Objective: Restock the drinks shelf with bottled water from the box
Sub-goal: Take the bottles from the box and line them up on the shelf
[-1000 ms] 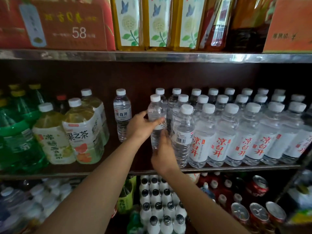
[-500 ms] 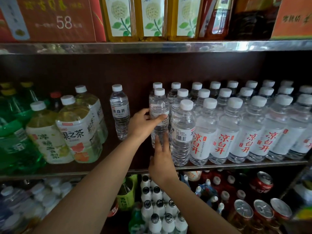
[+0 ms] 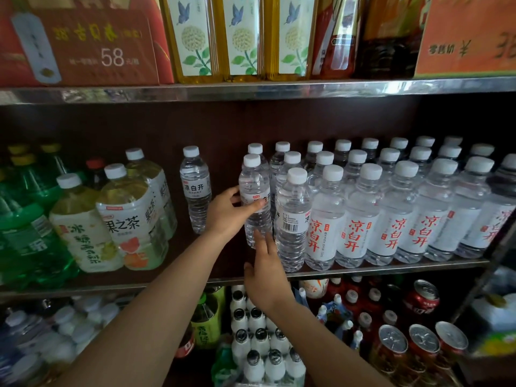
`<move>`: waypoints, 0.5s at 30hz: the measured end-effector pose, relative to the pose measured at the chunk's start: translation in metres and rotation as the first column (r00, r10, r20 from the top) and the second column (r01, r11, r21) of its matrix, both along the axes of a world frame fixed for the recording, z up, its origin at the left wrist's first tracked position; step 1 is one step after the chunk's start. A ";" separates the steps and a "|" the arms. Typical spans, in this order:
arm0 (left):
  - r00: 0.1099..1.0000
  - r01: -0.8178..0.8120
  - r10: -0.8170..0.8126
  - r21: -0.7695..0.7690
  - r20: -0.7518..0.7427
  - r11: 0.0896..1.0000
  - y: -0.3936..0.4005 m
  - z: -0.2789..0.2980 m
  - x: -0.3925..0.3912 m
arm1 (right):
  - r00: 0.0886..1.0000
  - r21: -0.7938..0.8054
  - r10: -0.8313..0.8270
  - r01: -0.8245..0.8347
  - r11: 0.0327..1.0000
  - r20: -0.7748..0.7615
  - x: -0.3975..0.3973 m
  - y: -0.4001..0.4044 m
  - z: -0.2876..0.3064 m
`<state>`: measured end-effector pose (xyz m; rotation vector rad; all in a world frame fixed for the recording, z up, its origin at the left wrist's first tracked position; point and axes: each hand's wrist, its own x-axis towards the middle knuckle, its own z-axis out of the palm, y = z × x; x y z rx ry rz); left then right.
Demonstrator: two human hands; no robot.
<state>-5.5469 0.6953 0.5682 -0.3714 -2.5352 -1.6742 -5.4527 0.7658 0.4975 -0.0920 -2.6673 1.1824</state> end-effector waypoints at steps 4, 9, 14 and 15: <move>1.000 0.003 -0.003 0.010 0.027 1.000 0.001 0.002 0.005 | 1.000 -0.034 0.001 -0.002 0.999 -0.026 0.007 0.003 -0.004; 0.990 0.025 -0.029 0.028 0.139 0.999 -0.029 -0.021 0.017 | 0.992 -0.187 -0.073 0.053 0.981 -0.103 0.024 0.018 0.001; 0.977 0.040 -0.042 0.017 0.209 0.999 -0.069 -0.039 0.048 | 0.997 -0.285 -0.074 0.069 0.956 -0.008 0.042 0.035 0.015; 0.973 0.061 -0.063 0.014 0.224 0.998 -0.075 -0.042 0.059 | 0.998 -0.304 -0.069 0.069 0.950 0.013 0.048 0.036 0.015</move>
